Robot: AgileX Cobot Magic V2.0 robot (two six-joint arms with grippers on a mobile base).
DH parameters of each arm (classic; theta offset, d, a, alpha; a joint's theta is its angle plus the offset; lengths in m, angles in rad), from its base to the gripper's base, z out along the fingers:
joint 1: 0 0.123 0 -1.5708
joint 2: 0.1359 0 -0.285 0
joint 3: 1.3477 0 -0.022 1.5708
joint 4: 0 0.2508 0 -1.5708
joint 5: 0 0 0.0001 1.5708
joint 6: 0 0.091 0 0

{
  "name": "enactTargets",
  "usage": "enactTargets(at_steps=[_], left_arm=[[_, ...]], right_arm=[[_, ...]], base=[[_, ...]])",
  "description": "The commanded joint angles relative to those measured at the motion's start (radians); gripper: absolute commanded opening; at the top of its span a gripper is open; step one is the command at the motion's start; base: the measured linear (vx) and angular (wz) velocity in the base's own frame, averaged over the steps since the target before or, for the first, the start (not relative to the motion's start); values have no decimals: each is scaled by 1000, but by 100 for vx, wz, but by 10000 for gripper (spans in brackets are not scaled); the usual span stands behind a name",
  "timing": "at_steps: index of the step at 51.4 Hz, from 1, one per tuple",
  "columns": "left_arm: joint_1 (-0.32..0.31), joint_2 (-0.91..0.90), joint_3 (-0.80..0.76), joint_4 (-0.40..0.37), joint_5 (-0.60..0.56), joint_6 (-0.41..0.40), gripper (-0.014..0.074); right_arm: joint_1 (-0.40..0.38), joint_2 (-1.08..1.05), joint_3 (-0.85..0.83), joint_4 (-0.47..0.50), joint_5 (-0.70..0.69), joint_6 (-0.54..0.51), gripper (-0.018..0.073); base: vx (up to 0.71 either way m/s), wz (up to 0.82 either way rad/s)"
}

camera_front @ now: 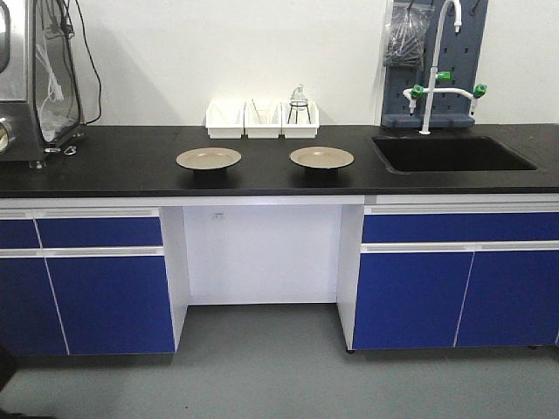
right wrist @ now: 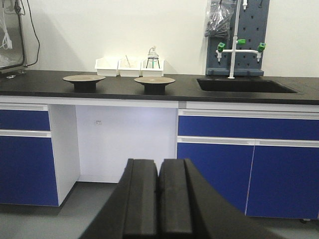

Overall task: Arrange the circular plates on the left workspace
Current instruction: 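Drive the base forward toward the two beige plates on the bench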

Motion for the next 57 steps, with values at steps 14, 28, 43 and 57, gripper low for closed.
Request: enactTargets(at_steps=[14, 28, 43, 57], left_arm=[[-7, -16, 19, -1, -81, -10, -1], [-7, -16, 19, -1, -81, -10, -1], [-7, -16, 19, -1, -81, -10, -1], [-7, -16, 19, -1, -81, -10, -1]], right_arm=[[-3, -9, 18, 0, -79, -10, -3], [-3, -9, 18, 0, -78, -10, -3], [-3, -9, 18, 0, -78, -10, -3], [-3, -9, 18, 0, -78, -10, -3]], base=[[0, 0], [0, 0], [3, 2], [16, -3]])
